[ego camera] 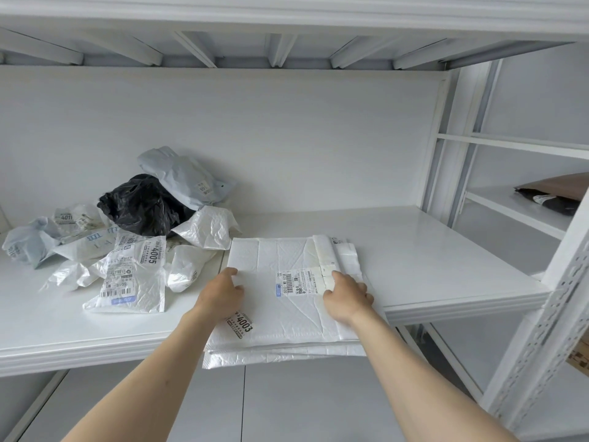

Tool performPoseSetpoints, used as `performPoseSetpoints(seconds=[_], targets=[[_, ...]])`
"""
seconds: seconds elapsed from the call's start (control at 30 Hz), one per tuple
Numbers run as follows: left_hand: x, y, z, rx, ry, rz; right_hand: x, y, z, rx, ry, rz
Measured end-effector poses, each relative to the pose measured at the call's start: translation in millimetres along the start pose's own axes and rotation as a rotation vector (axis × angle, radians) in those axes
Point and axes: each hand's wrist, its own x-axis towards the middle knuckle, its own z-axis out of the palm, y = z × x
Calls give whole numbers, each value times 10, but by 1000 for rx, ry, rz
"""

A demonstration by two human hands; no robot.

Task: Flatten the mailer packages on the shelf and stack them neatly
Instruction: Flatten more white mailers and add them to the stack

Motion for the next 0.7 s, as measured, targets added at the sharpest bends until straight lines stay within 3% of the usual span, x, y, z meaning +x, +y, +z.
performPoseSetpoints(seconds=[0.4, 0.53, 0.7], targets=[[-119, 62, 87, 16, -8, 72, -44, 93, -75, 116, 60, 40], [-180, 148, 121, 7, -11, 119, -5, 227, -271, 254, 124, 84], [-287, 346, 323, 39, -59, 184, -40, 345, -344, 86, 75, 250]])
